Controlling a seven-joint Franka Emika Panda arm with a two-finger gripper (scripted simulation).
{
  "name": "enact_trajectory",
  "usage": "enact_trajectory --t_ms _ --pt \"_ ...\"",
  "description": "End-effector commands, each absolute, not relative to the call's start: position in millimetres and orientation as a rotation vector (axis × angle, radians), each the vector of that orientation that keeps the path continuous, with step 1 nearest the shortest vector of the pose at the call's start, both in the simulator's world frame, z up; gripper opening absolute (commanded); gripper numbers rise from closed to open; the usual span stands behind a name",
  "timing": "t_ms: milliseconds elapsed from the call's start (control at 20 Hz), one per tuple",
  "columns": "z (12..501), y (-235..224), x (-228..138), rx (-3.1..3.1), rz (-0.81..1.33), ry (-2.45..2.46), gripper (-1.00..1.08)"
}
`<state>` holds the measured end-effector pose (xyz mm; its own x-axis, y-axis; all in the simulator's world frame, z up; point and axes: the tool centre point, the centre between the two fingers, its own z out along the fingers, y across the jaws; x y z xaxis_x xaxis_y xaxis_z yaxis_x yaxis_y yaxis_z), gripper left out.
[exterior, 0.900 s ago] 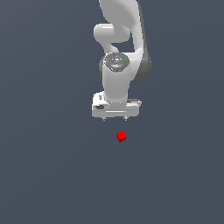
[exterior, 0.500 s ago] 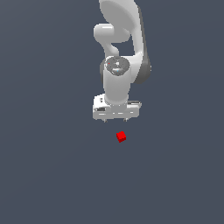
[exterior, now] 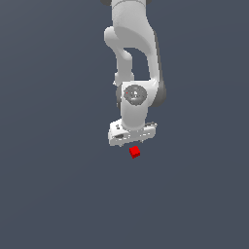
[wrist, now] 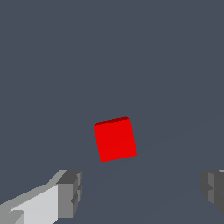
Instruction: Pick up the red cube and move it to a goal position.
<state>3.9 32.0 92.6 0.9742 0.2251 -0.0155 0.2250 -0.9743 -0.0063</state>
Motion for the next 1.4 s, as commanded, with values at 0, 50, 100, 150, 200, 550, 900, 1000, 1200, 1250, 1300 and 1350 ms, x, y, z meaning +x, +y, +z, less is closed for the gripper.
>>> enact_trajectory --t_ms 0,50,100,150,200,550,900,1000,1200,1250,1300,1350 --pt "71 38 6 -3.106 0.018 -0.443 1.0" --pt "64 40 8 -3.101 0.015 -0.474 1.0" --pt "57 41 9 -3.097 0.013 -0.503 1.0" --pt "51 43 9 -3.093 0.011 -0.529 1.0" --pt "45 45 10 -3.089 0.009 -0.552 1.0" --pt "21 51 14 -3.072 0.0 -0.652 1.0" --pt "20 52 15 -3.072 0.0 -0.659 -1.0" --pt "20 52 15 -3.072 0.0 -0.659 -1.0" --pt "20 52 15 -3.072 0.0 -0.659 -1.0" --pt "20 52 15 -3.072 0.0 -0.659 -1.0" --pt "20 52 15 -3.072 0.0 -0.659 -1.0" --pt "20 52 14 -3.072 0.0 -0.659 -1.0"
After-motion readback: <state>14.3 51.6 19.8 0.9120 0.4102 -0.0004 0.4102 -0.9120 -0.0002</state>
